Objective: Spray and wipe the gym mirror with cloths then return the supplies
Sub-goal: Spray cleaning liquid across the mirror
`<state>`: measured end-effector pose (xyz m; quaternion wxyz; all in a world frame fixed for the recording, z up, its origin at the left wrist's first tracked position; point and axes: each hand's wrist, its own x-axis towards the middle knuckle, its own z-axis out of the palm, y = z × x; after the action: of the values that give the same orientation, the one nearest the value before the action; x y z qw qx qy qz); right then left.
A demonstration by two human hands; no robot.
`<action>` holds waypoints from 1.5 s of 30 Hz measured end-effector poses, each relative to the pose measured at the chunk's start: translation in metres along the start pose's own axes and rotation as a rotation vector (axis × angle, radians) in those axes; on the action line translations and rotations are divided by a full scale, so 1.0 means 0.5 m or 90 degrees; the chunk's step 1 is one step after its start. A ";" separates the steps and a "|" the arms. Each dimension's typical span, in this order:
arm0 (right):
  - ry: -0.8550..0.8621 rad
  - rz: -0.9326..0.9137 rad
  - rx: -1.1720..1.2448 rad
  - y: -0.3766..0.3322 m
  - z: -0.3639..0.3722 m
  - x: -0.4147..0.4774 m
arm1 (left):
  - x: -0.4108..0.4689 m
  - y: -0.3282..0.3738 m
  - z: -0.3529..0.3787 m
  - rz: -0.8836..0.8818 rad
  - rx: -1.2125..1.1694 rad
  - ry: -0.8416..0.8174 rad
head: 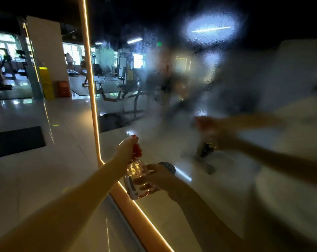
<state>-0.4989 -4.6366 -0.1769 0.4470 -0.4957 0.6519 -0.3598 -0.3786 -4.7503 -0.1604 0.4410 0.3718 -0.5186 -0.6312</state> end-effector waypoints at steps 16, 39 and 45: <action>0.092 -0.109 0.048 -0.086 0.066 0.071 | 0.056 0.106 -0.077 0.074 -0.013 -0.025; 0.088 -0.267 0.078 -0.314 -0.004 0.303 | 0.261 0.350 -0.097 0.244 0.068 0.038; 0.092 -0.284 0.092 -0.347 -0.022 0.374 | 0.319 0.391 -0.097 0.242 0.082 0.007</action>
<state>-0.4732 -4.8607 -0.0569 0.3431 -0.5672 0.5288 -0.5301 -0.3534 -4.9305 0.0206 0.5304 0.2977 -0.6164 -0.5001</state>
